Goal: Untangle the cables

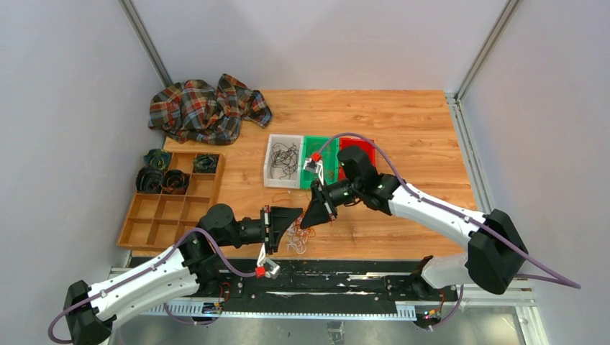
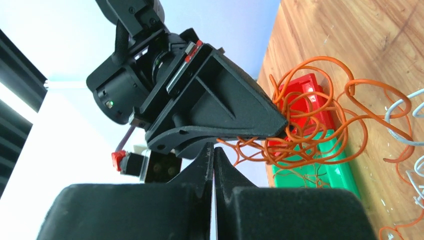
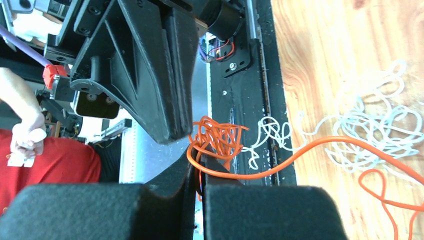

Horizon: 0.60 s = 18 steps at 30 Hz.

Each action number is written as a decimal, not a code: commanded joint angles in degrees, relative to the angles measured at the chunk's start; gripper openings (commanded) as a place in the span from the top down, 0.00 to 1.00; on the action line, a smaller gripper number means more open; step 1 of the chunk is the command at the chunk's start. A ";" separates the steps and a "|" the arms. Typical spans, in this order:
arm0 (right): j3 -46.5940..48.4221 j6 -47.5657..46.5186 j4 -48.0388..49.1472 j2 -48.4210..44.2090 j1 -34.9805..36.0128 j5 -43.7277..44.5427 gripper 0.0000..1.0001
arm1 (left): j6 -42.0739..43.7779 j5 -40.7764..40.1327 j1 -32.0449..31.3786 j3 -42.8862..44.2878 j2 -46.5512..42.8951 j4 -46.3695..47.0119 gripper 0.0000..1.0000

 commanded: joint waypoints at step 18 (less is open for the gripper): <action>-9.70 -2.81 -14.70 -13.12 -2.85 26.86 0.38 | -14.28 -14.13 0.10 7.50 6.43 -10.80 0.97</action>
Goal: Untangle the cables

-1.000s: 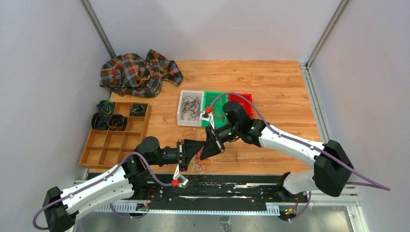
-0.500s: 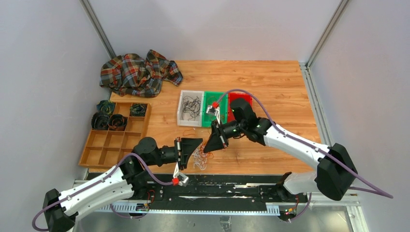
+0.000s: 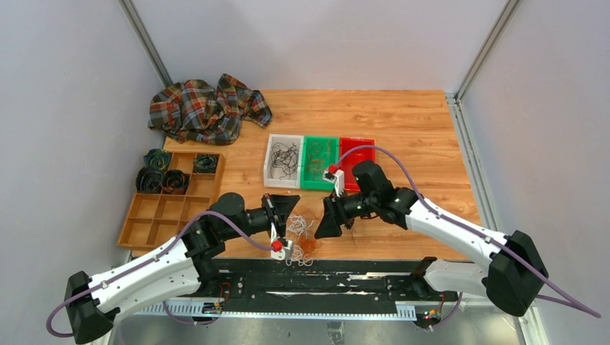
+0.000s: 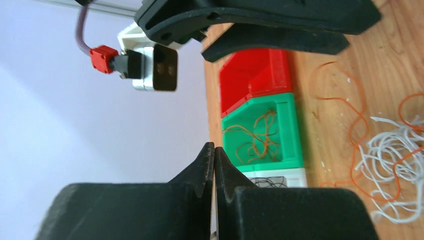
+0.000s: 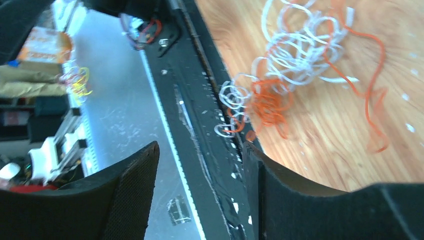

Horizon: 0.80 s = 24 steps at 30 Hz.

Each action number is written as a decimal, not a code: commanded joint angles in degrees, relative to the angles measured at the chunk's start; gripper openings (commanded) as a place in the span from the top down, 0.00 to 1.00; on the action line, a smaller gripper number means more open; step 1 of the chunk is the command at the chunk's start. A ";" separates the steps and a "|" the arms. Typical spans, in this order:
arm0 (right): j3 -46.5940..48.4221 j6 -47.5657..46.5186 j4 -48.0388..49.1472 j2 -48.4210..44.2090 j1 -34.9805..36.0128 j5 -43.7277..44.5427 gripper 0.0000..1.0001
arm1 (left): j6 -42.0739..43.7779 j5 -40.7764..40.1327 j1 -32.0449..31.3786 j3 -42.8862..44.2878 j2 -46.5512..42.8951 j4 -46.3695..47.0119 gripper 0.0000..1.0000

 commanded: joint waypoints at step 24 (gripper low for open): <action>10.77 12.30 -3.10 26.57 0.64 45.62 0.38 | 4.64 -2.83 1.50 1.54 -1.50 -9.98 0.96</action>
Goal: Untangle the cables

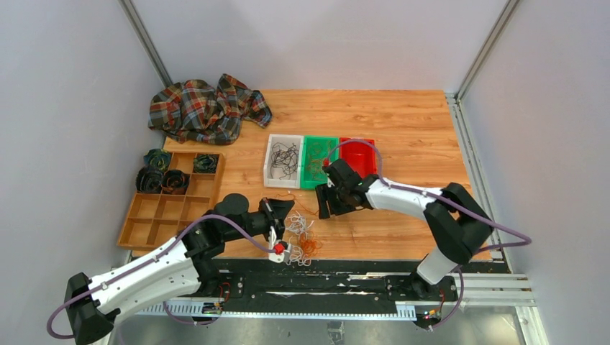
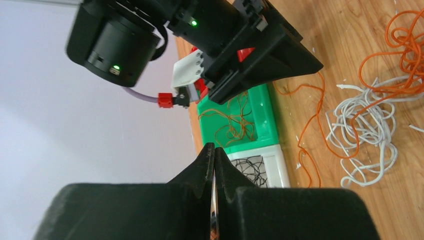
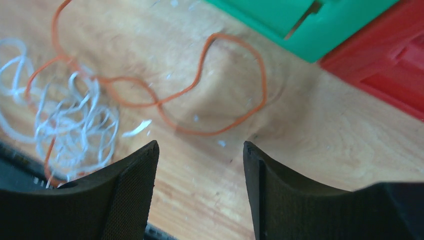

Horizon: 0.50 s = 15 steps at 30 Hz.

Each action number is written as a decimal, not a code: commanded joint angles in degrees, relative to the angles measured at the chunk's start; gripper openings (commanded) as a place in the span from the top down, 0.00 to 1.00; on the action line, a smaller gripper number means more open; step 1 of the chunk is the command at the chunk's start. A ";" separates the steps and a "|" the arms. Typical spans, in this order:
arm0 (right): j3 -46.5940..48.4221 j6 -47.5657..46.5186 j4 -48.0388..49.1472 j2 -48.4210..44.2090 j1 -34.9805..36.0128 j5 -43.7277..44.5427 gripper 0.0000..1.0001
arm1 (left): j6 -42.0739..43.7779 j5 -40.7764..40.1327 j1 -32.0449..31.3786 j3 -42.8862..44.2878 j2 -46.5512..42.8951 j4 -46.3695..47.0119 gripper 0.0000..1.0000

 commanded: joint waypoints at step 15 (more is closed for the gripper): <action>7.06 15.42 5.98 8.31 4.85 20.24 0.99 | -0.05 -2.38 1.47 2.80 -2.34 -2.02 0.96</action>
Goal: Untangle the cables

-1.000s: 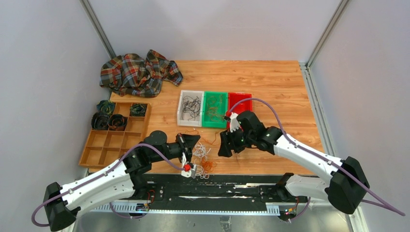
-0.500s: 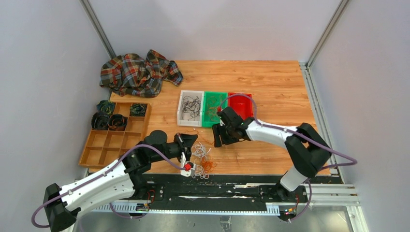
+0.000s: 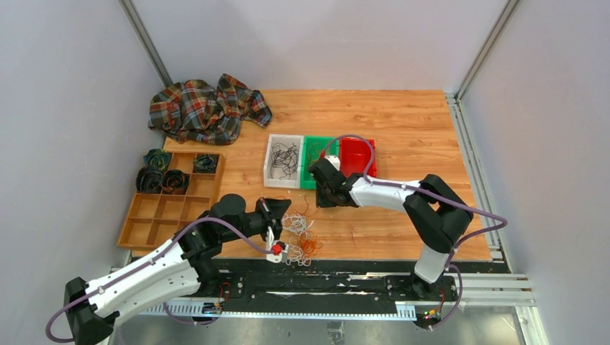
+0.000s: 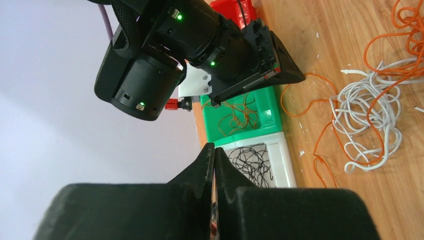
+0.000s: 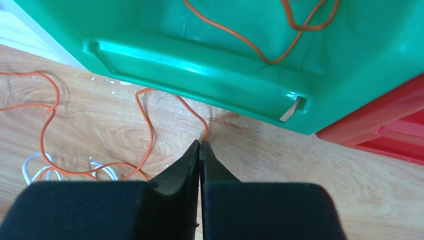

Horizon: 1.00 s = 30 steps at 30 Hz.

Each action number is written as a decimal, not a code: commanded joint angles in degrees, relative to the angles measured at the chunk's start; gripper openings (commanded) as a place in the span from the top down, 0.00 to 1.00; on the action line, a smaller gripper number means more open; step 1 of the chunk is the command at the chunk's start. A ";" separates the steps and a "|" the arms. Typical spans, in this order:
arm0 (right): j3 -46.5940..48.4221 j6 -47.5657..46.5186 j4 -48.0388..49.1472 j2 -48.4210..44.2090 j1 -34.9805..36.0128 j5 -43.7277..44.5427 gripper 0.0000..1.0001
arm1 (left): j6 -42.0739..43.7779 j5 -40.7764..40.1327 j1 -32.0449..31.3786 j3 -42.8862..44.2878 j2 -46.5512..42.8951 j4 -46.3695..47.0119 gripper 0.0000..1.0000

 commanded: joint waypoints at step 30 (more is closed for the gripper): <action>9.70 -6.33 -2.24 6.96 7.92 13.60 0.56 | -46.10 6.36 20.15 13.86 5.86 -4.97 0.77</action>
